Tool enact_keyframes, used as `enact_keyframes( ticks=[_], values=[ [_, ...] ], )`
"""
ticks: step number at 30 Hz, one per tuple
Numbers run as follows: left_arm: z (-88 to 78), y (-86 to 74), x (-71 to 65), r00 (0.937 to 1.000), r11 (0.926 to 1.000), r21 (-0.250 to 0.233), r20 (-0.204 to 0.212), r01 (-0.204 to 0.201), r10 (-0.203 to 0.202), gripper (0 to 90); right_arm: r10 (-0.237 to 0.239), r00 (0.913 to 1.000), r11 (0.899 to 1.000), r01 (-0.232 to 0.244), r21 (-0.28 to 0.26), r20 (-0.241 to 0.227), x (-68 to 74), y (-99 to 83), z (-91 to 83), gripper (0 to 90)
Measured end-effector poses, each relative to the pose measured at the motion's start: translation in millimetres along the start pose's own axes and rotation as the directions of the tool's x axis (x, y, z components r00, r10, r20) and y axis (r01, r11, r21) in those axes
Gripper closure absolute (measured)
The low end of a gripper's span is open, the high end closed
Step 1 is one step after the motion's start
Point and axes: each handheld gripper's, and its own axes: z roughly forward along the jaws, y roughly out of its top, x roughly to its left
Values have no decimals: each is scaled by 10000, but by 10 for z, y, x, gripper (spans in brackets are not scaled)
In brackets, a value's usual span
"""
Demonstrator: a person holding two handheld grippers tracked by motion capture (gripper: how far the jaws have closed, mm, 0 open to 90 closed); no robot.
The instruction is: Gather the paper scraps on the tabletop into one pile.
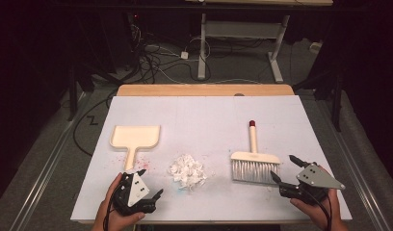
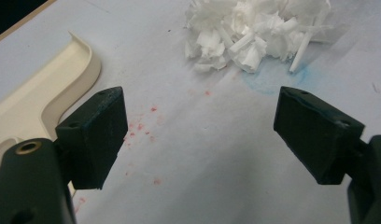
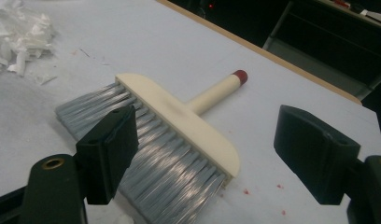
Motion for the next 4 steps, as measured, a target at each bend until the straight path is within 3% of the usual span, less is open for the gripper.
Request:
enact_keyframes(
  ticks=[4],
  values=[
    [23,16,2,10000,10000,47,49,-47,46,169,143,9999,9998,-142,-126,89,-29,-6,-27,223]
  ],
)
